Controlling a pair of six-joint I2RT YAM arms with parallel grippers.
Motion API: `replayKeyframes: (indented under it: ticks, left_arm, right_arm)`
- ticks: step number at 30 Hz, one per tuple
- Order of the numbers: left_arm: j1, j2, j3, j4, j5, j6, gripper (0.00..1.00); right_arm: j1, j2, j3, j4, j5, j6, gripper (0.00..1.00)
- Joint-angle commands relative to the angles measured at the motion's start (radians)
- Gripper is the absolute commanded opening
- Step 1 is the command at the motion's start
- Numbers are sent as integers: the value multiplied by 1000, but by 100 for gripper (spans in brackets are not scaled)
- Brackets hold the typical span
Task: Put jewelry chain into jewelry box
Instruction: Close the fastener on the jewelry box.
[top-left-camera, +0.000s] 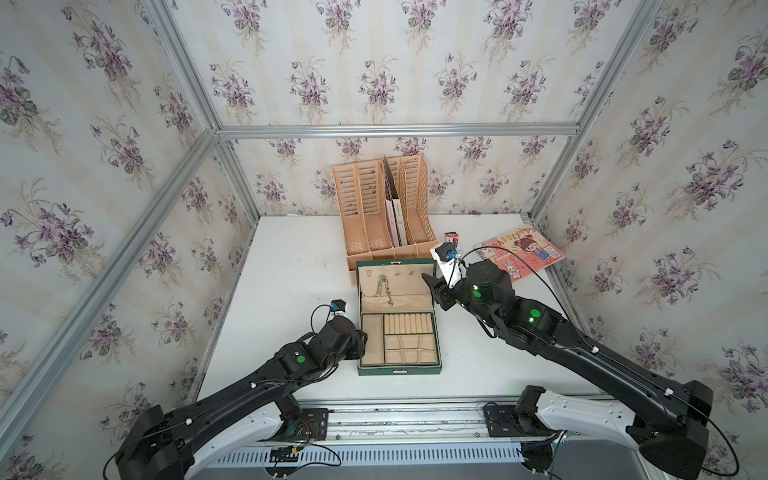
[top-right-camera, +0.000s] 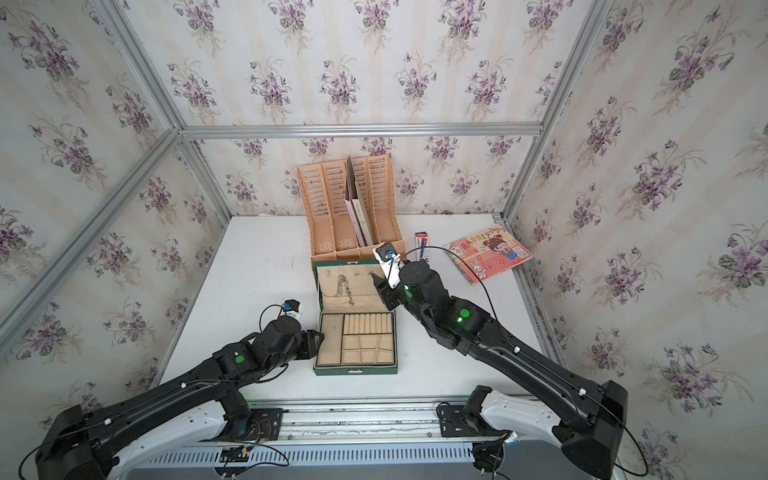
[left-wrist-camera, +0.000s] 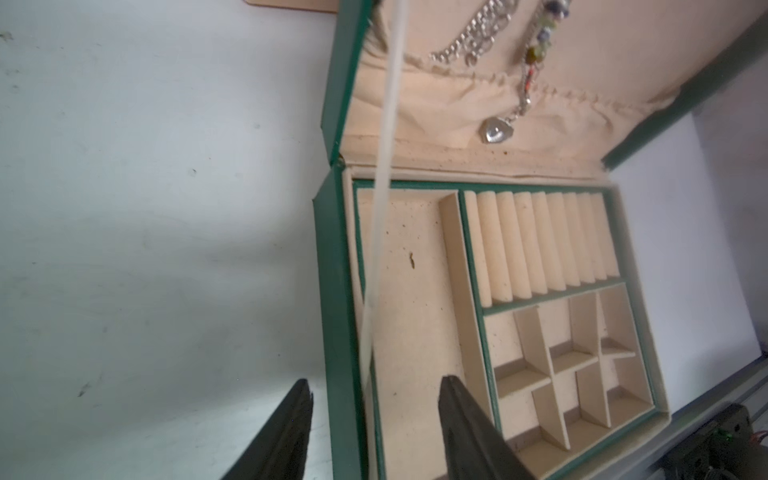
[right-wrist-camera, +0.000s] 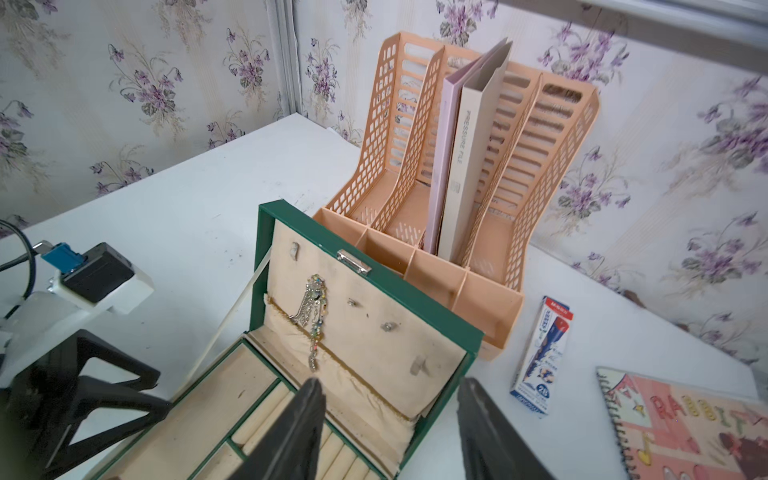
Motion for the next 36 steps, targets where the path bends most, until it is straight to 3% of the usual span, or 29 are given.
replayKeyframes:
  ticks: [1, 5, 11, 13, 16, 26, 33, 36]
  left_arm:
    - [-67, 39, 59, -122, -209, -41, 54]
    - [-88, 64, 54, -129, -200, -45, 54]
    - [-93, 88, 27, -45, -126, -16, 51]
    - [-93, 115, 29, -45, -144, -11, 46]
    - [-92, 158, 22, -35, -169, -28, 38]
    - [-92, 246, 11, -16, -176, -73, 18]
    - [-92, 228, -2, -1, -177, -77, 1]
    - [-92, 234, 0, 2, -175, -82, 0]
  right_arm:
    - [1, -15, 11, 149, 18, -191, 58]
    - [1, 19, 23, 246, -56, -324, 62]
    - [-13, 134, 67, 308, -100, -399, 64]
    - [-13, 190, 87, 277, -108, -461, 63]
    - [-16, 243, 36, 394, -11, -577, 61]
    - [-37, 325, -49, 441, -165, -898, 64]
    - [-39, 383, 32, 296, -218, -927, 72]
    - [-38, 414, 60, 256, -240, -924, 73]
